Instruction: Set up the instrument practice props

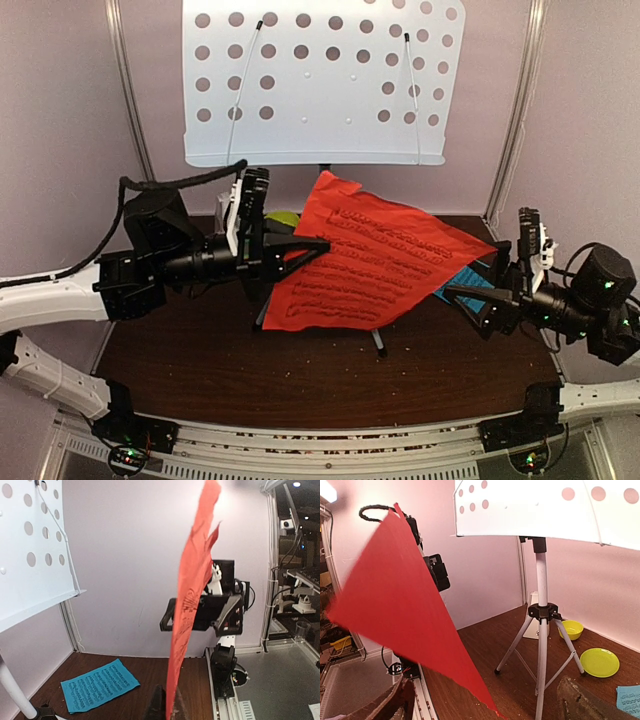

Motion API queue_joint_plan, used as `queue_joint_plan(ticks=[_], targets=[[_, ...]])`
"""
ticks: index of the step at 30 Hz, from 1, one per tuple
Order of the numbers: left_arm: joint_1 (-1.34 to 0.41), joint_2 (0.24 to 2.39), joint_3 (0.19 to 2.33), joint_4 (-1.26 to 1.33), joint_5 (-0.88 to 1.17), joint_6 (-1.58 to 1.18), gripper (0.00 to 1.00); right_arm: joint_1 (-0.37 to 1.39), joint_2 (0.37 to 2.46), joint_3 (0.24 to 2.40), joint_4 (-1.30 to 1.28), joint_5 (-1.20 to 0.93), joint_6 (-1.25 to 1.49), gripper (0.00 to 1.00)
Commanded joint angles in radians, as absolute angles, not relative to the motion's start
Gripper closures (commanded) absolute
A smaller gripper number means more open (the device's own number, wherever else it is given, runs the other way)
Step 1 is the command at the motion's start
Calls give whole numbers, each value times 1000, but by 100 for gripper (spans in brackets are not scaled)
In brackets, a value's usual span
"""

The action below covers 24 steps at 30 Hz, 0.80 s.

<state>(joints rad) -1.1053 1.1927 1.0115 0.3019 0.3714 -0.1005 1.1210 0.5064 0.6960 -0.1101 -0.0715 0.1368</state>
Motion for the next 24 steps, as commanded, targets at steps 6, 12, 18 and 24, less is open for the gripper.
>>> queue_joint_plan(ticks=[6,12,18,24], targets=[[-1085,1169,970,522,465,-260,100,1121,653,665,261,-145,117,10],[-1065,1167,931,639,486,-345,100,1121,703,704,305,-165,107,46],[-1062,1188,924,697,491,-392,100,1122,736,738,330,-184,133,75],[-1062,1195,948,677,477,-408,100,1122,770,811,289,-195,151,100]])
